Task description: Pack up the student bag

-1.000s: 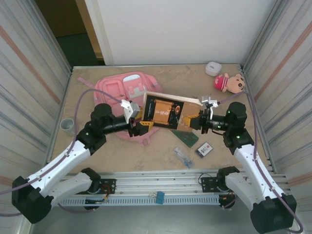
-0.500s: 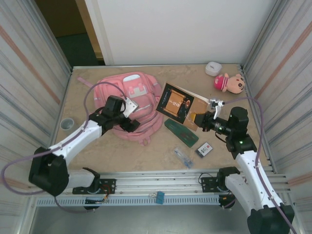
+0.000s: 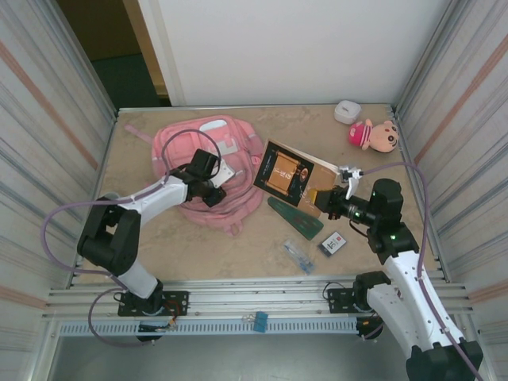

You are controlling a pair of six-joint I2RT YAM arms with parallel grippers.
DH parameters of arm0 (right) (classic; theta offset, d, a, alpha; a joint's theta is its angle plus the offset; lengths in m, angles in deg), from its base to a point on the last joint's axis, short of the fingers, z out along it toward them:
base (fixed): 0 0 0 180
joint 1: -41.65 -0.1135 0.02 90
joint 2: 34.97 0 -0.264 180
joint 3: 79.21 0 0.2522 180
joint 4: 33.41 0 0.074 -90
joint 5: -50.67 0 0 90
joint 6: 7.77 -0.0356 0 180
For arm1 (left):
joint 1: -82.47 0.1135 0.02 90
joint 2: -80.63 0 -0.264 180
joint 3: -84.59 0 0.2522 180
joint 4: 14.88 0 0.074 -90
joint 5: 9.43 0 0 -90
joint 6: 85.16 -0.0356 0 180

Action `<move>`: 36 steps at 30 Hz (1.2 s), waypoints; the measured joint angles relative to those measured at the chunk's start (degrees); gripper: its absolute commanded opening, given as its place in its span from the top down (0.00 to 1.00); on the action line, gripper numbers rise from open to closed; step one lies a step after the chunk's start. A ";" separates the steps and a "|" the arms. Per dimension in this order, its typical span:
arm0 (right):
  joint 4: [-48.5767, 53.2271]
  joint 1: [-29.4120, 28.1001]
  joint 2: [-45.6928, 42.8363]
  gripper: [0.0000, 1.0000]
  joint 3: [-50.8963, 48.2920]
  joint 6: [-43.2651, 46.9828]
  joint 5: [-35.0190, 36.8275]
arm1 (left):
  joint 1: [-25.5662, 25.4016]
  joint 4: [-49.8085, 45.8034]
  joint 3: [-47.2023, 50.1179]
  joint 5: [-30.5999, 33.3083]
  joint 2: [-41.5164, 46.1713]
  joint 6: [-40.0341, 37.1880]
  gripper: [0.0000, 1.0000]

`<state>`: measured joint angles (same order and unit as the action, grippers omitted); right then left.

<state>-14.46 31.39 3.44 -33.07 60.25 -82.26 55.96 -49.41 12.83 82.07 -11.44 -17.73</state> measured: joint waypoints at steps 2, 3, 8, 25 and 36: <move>0.79 -0.50 0.00 1.00 0.00 0.11 0.46 | 0.15 -0.04 -0.04 -0.02 0.94 0.63 0.88; 1.16 -0.87 0.00 0.99 0.00 0.07 0.98 | 0.15 -0.20 -0.04 -0.04 1.84 0.96 0.91; 1.57 -3.41 0.83 0.99 -0.02 -1.79 3.30 | -0.70 -1.33 -0.02 -0.17 9.31 4.37 1.00; 14.34 -14.25 9.75 1.00 11.96 -24.30 17.57 | -0.42 -11.93 -5.22 -3.30 19.10 17.68 1.00; 20.57 -20.04 3.56 1.00 6.21 -40.30 32.59 | 1.81 -13.57 -7.48 -5.27 19.10 18.95 1.00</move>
<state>6.11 11.35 7.00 -26.86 19.95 -49.68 57.78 -62.98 5.36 76.80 7.66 1.22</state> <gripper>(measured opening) 0.161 0.096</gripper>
